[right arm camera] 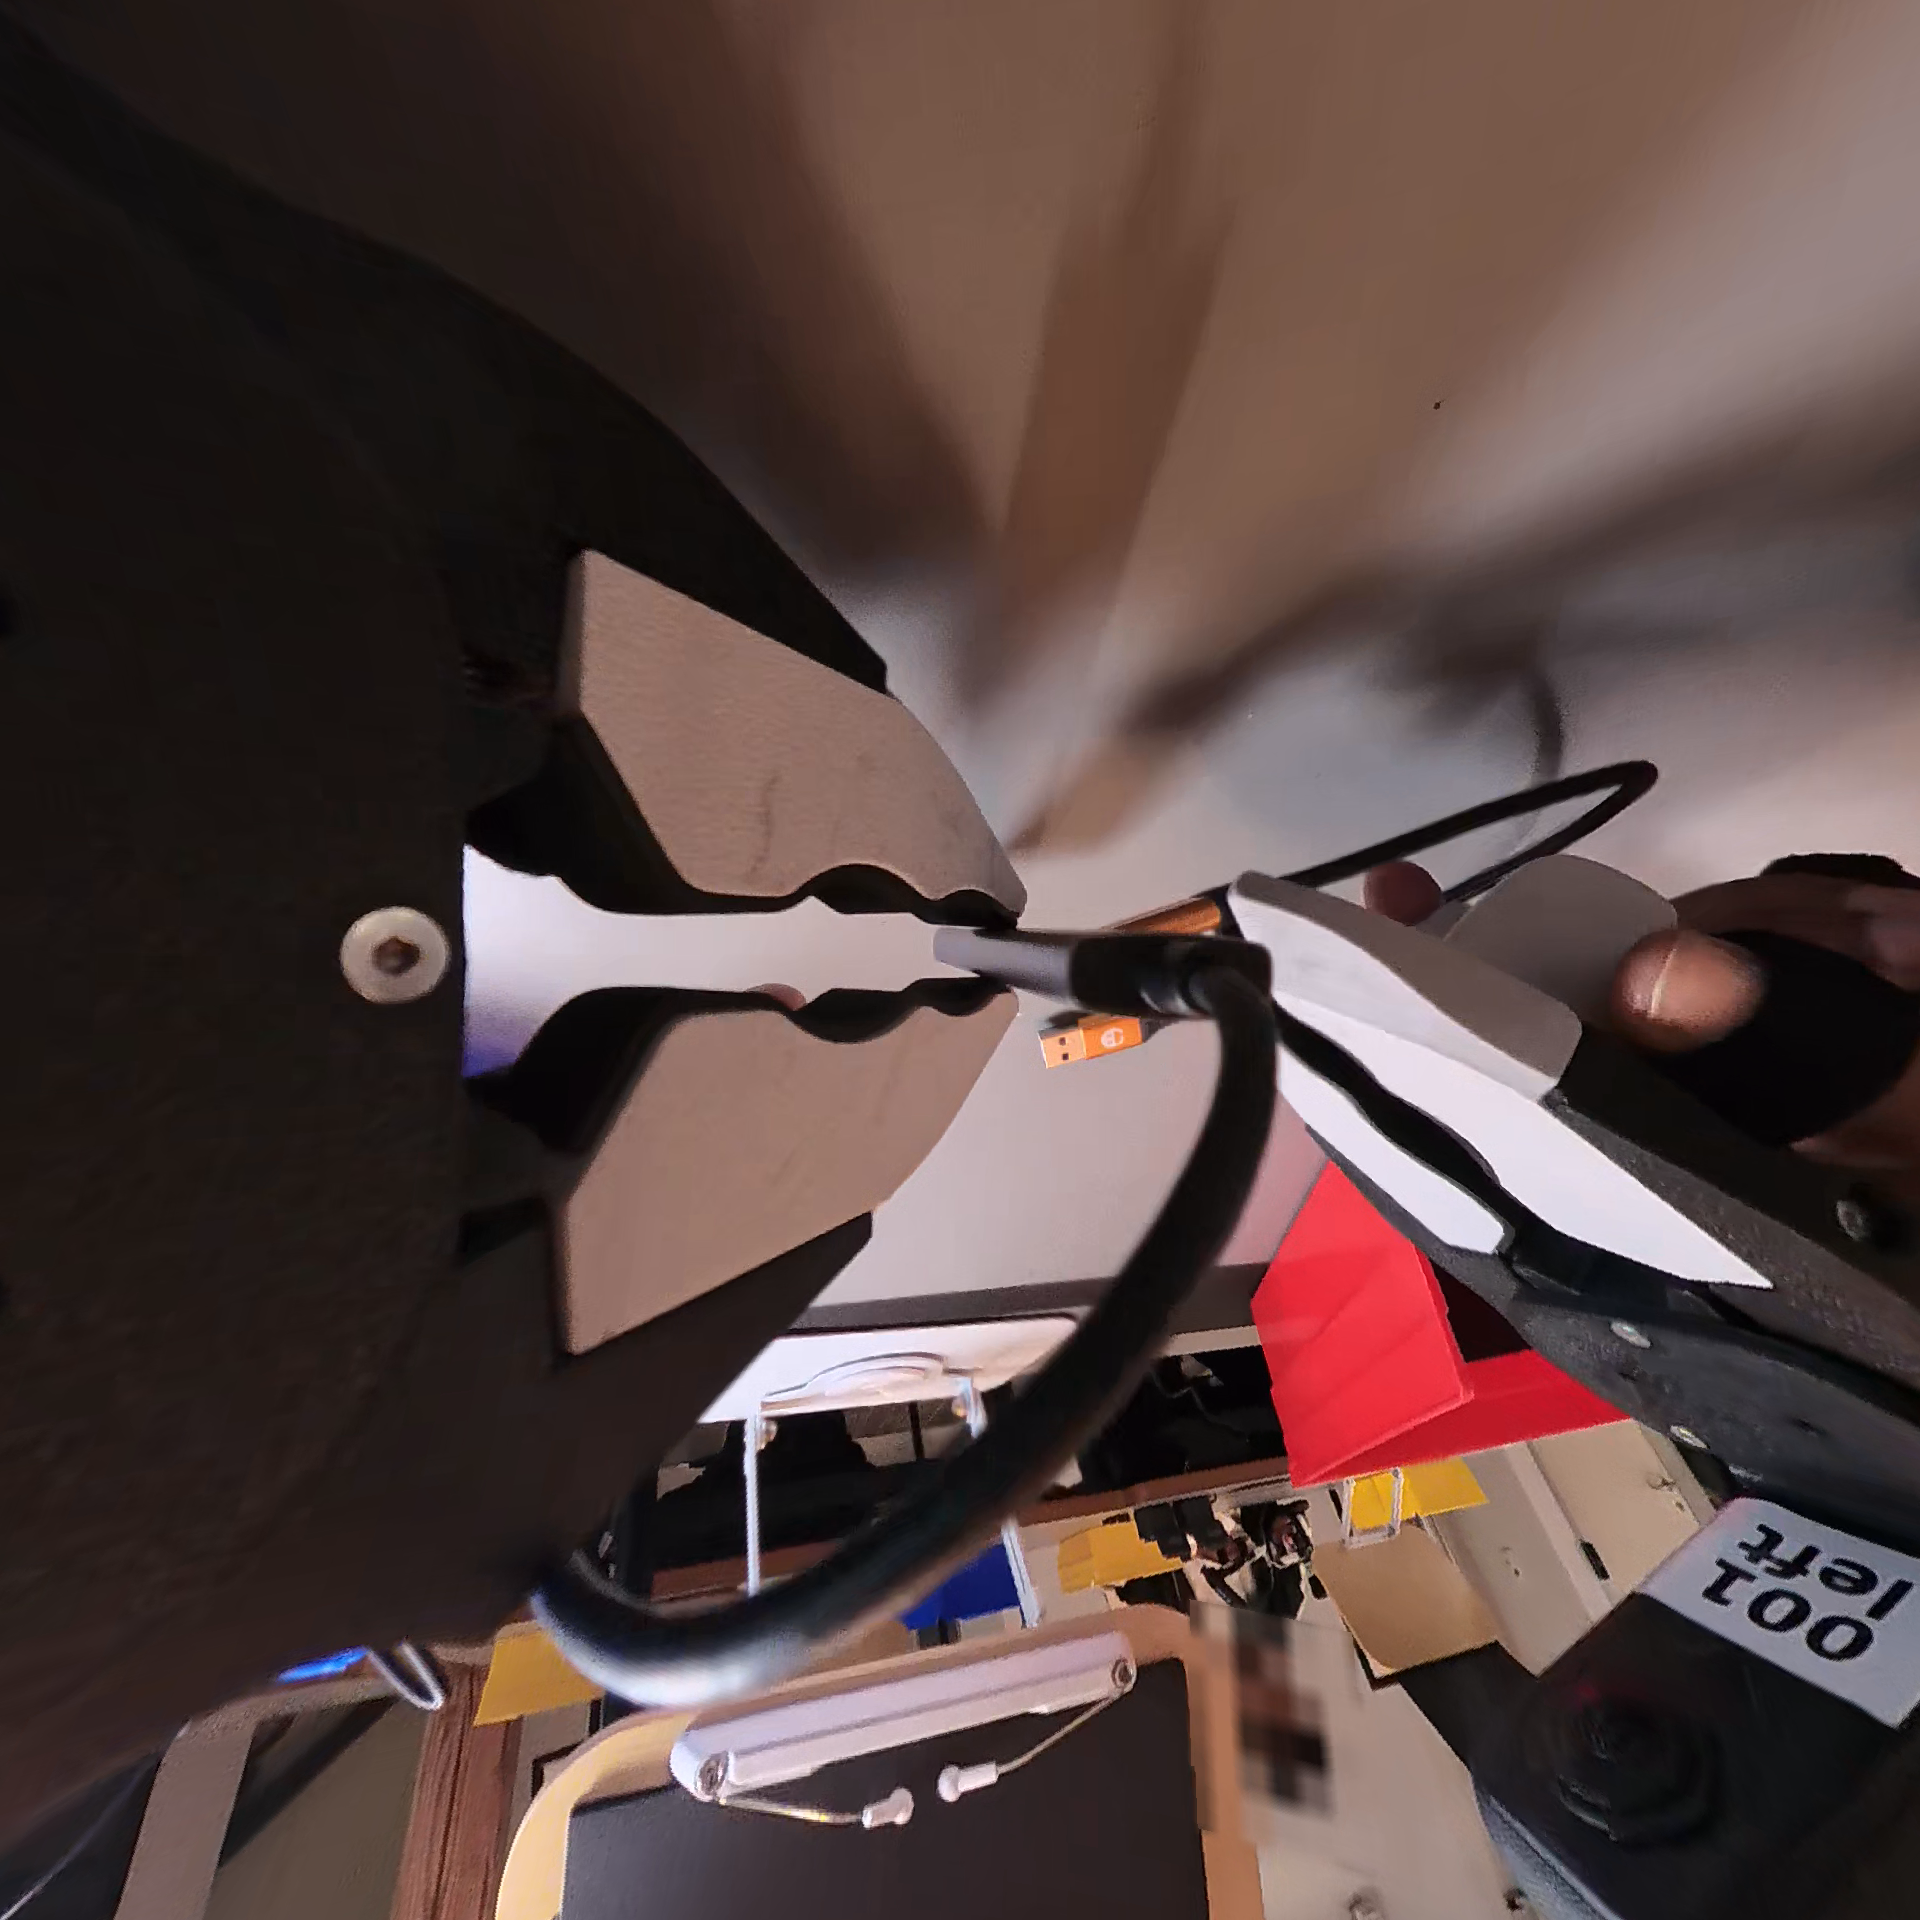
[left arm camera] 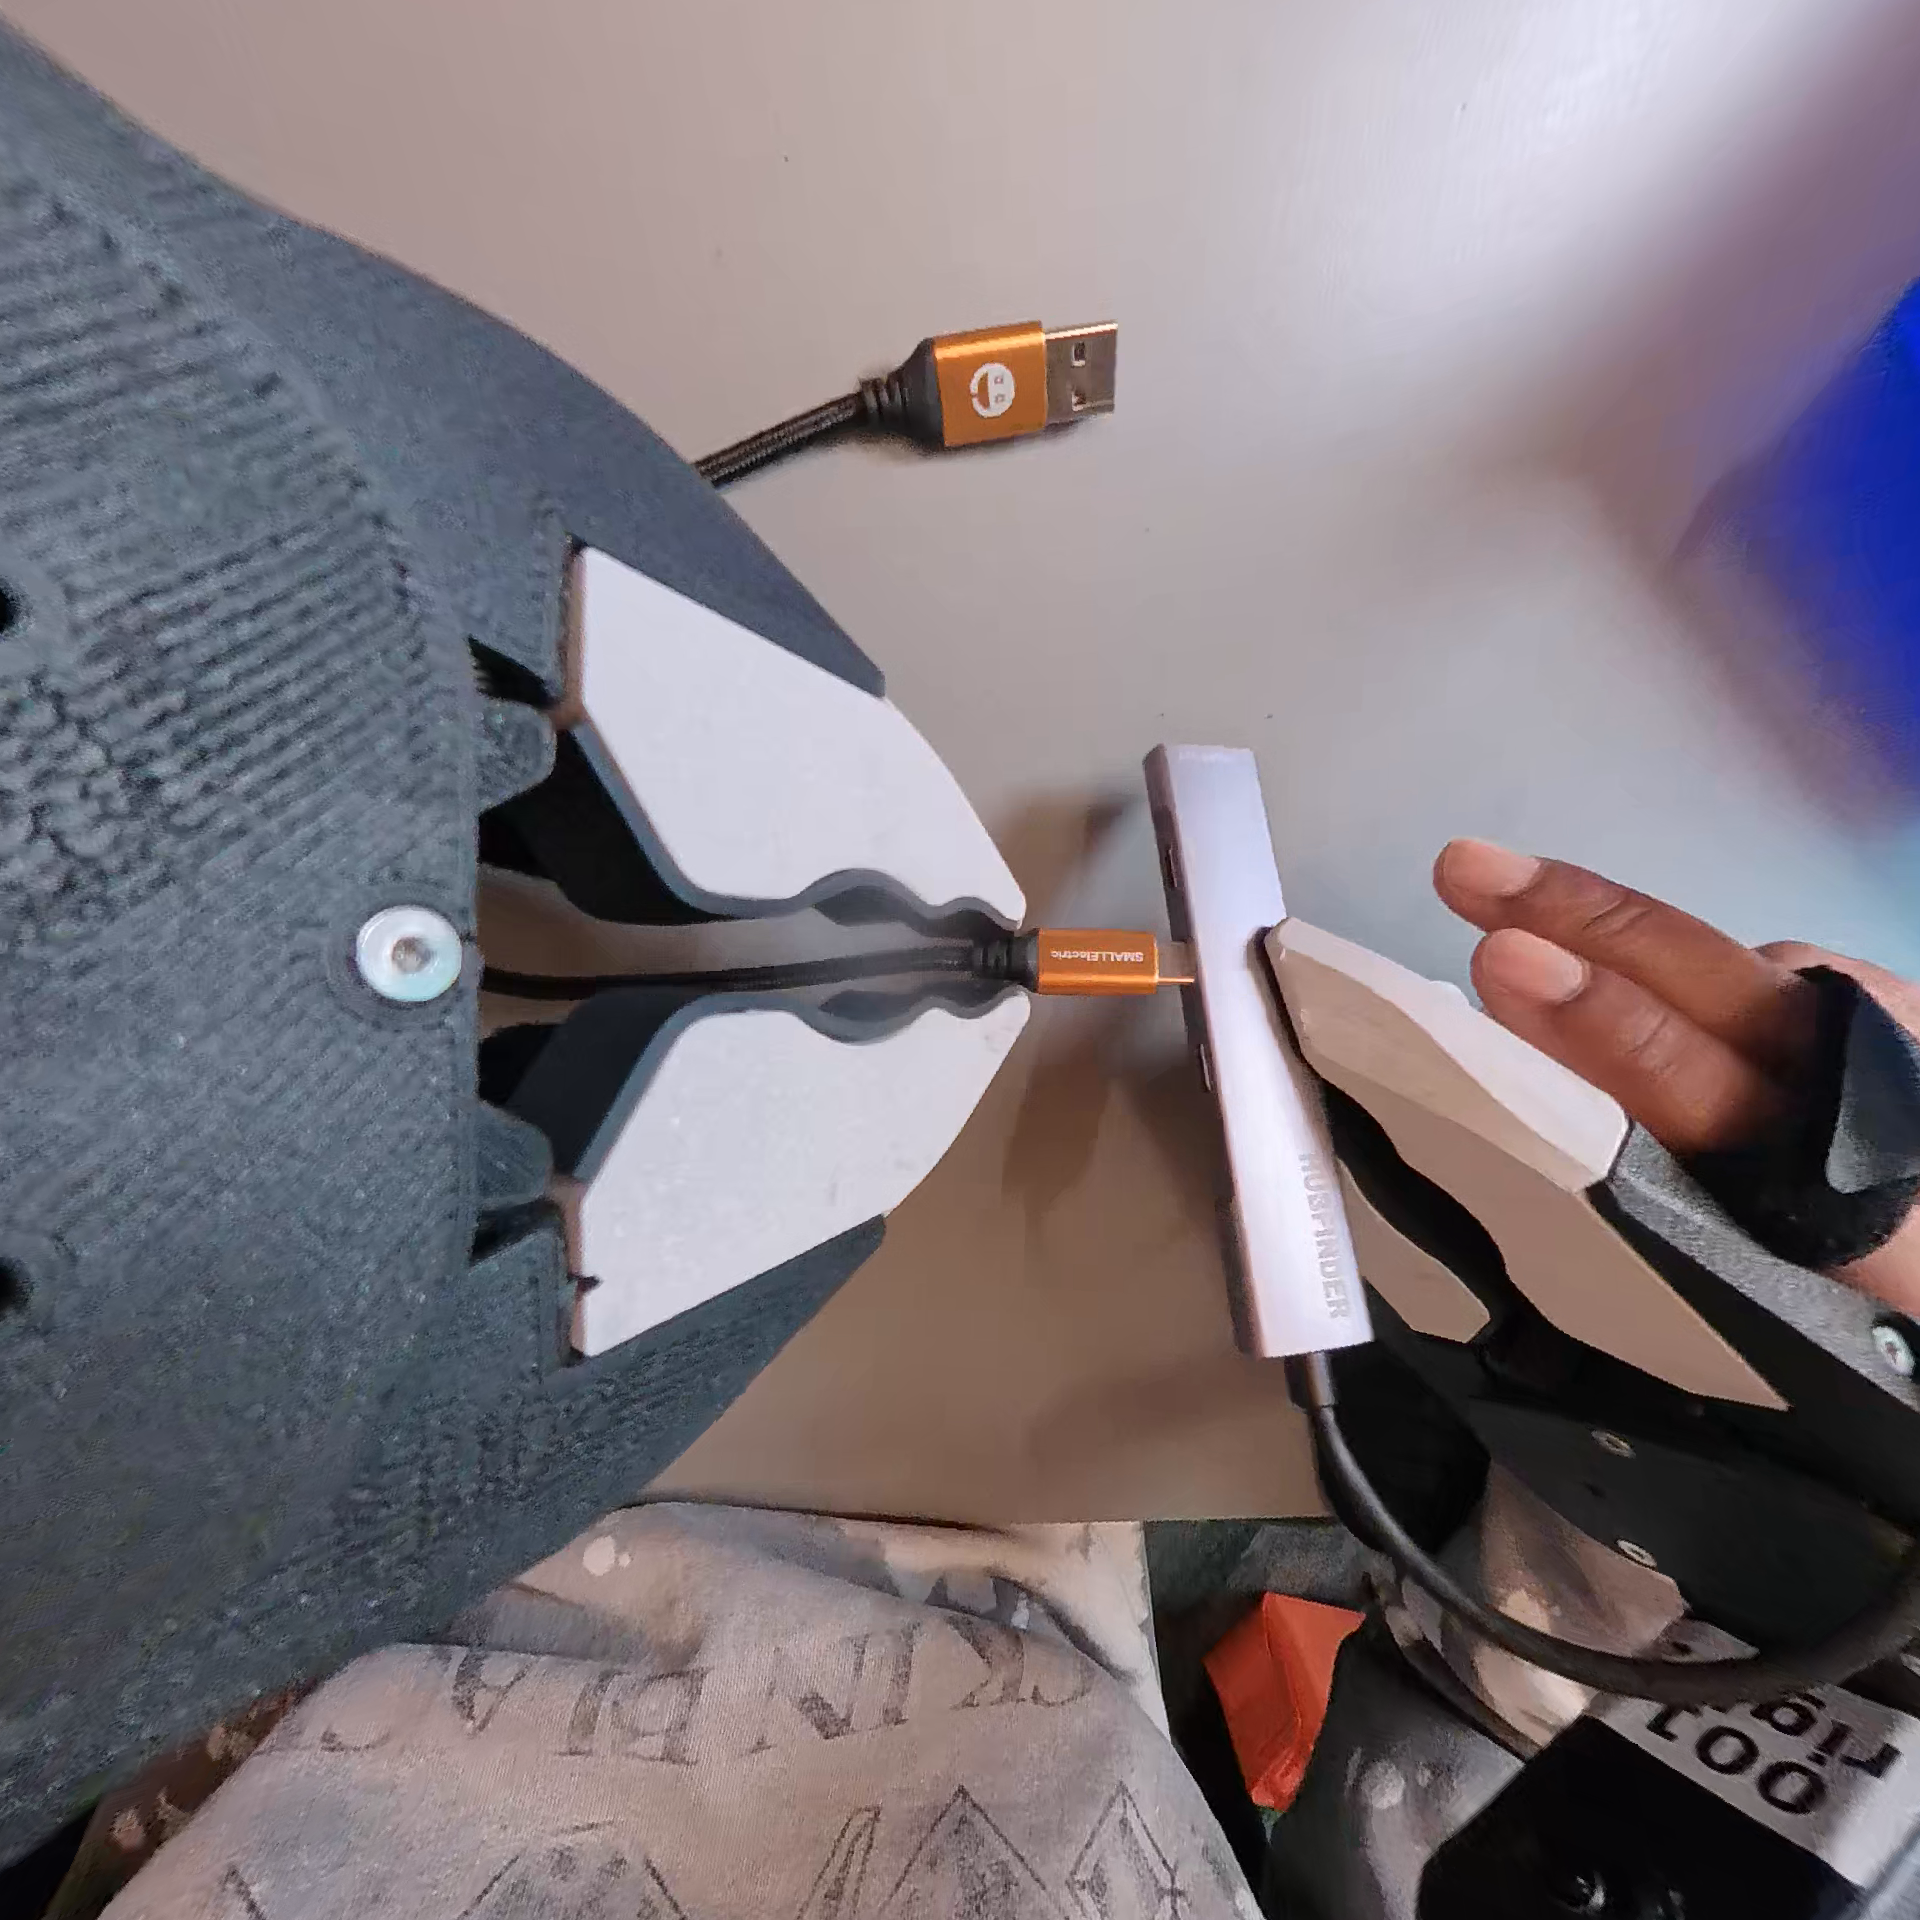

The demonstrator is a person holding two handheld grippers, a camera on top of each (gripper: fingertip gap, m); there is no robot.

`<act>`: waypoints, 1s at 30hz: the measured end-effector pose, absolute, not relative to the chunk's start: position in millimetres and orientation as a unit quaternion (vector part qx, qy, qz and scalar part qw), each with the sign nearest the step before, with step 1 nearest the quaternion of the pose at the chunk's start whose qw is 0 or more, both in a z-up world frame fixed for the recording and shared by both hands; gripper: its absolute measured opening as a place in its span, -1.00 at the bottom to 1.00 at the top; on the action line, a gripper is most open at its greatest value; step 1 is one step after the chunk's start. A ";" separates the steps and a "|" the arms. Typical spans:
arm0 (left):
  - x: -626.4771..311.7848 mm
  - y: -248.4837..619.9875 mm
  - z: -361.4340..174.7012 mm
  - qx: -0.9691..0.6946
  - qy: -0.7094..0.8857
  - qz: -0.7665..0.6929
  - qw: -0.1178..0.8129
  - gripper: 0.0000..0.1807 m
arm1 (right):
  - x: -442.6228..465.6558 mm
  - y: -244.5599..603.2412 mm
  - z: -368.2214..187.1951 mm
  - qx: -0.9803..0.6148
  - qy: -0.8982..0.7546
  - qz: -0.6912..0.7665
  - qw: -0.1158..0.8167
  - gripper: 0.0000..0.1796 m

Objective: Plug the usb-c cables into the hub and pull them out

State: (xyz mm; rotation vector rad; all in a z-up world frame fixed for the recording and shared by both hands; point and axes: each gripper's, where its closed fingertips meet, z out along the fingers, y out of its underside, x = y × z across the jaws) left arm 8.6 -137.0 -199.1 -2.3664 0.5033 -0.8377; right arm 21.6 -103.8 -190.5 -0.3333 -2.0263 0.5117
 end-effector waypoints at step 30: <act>17.0 -139.1 -181.1 -0.839 0.169 -0.411 0.314 -0.91 | 27.3 -112.9 -184.5 -0.123 -0.835 0.220 0.489 -0.90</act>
